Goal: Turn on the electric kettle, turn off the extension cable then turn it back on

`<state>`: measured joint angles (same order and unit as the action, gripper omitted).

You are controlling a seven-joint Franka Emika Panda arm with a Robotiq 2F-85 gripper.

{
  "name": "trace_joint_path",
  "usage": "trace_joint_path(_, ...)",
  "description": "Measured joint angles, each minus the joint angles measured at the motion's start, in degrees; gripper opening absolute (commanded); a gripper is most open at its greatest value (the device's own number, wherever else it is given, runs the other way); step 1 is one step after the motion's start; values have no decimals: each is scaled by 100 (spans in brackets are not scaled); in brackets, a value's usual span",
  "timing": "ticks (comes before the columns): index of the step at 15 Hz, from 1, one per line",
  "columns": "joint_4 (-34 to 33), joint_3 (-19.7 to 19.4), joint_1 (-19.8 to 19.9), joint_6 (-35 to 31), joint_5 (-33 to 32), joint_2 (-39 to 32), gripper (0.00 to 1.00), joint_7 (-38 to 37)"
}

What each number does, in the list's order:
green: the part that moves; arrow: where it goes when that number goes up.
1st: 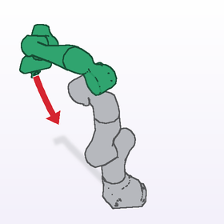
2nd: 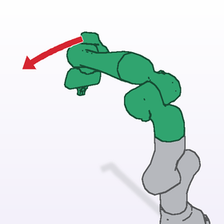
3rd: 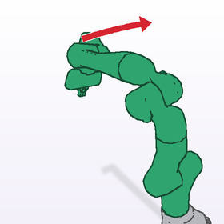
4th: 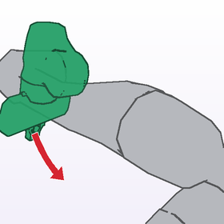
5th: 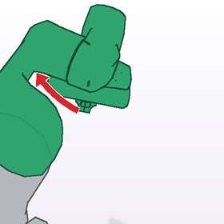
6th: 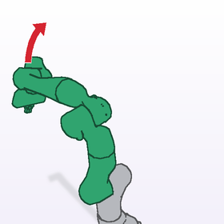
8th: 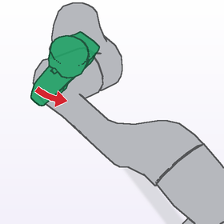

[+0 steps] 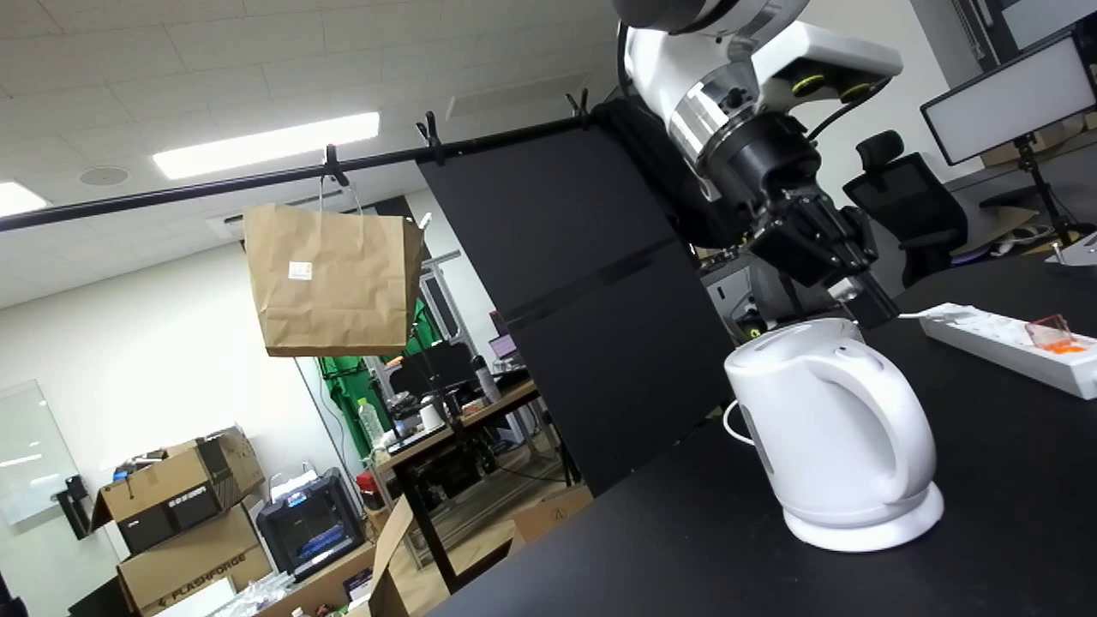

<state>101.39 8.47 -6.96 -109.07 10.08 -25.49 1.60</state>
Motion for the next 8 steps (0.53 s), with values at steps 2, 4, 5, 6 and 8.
trace_joint_path(2,-15,-3,0,-3,0,-40,0,0)
trace_joint_path(4,-23,-4,0,-16,0,-80,0,5)
trace_joint_path(5,-28,-4,0,-20,0,-102,0,8)
trace_joint_path(6,-34,-4,0,-25,0,-125,0,14)
trace_joint_path(8,-38,-4,0,-63,0,-153,0,41)
